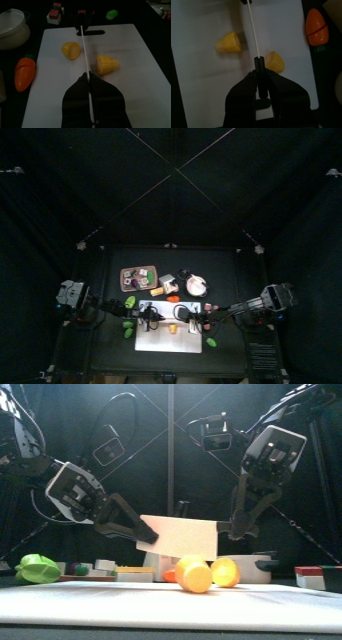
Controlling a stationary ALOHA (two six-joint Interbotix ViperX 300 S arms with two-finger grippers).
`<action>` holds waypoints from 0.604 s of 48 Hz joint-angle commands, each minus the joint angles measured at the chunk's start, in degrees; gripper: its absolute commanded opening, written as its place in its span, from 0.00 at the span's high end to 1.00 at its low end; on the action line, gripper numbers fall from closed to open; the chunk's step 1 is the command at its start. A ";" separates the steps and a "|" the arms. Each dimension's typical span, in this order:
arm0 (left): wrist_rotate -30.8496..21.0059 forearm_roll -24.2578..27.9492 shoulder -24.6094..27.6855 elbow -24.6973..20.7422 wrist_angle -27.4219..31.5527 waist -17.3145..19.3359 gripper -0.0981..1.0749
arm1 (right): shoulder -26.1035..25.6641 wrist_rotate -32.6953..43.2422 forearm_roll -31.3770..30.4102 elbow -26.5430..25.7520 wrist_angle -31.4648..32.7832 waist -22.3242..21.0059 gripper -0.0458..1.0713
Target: Put cleaver into pot
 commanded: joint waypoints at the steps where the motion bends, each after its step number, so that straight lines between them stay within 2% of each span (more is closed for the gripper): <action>1: 0.09 0.35 -0.97 -0.79 -0.26 -0.26 0.82 | -1.93 0.26 -0.18 -1.41 0.09 -0.18 0.60; 15: 0.00 0.26 -1.85 -1.05 -0.26 -0.18 0.80 | -3.34 0.18 -0.18 -1.14 1.05 -0.18 0.60; 29: 0.00 0.18 -2.02 -1.58 -0.35 0.53 0.58 | -3.60 0.09 -0.35 -0.35 1.58 -0.44 0.60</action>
